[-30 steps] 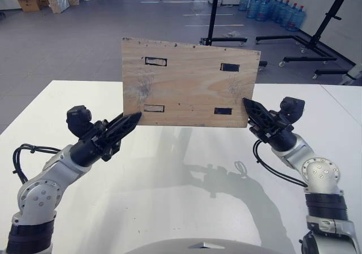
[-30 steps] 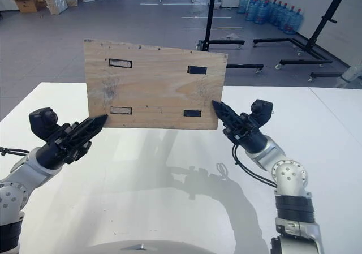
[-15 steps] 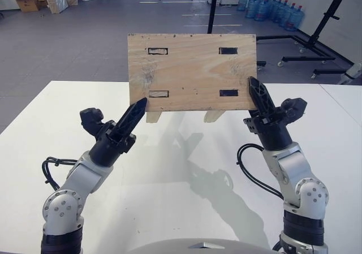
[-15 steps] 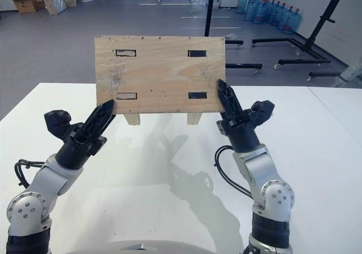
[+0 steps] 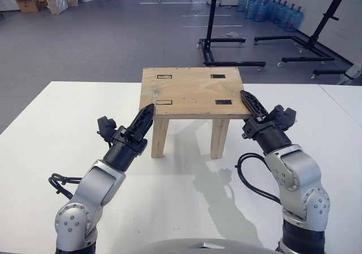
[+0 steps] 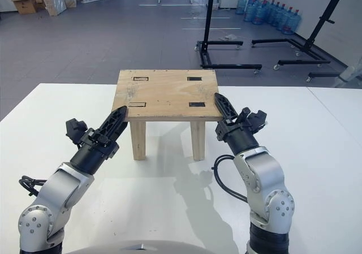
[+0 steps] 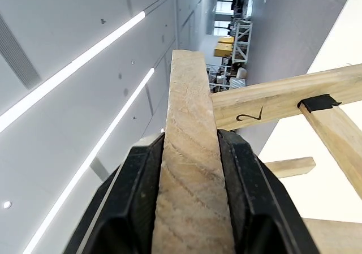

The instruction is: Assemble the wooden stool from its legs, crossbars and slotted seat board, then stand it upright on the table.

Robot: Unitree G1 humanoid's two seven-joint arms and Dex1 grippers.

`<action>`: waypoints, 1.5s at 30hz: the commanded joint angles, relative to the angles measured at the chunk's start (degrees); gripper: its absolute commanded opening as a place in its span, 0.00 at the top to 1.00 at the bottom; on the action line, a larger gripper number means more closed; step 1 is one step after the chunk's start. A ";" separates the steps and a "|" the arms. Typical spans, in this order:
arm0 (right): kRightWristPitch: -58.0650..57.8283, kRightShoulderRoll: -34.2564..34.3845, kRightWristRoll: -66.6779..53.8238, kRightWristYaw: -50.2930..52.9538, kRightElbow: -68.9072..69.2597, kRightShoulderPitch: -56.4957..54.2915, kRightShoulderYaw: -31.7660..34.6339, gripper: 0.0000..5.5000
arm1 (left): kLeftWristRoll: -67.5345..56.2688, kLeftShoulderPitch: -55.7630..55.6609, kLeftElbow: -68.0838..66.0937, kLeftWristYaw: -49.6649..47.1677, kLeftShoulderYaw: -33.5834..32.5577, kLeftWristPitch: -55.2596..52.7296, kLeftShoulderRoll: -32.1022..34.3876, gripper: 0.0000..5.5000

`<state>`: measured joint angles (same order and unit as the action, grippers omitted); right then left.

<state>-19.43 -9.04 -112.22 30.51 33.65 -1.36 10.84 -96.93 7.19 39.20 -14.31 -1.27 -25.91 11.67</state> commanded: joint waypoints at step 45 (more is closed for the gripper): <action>41.56 -0.37 90.48 -77.96 -28.94 -3.93 -15.34 0.46 | 63.55 -13.90 -14.89 37.65 3.37 16.05 2.75 0.22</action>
<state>13.50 -12.66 -26.42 -47.80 11.80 -0.30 -4.10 -40.76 -2.71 31.90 24.16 -0.17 -13.44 16.24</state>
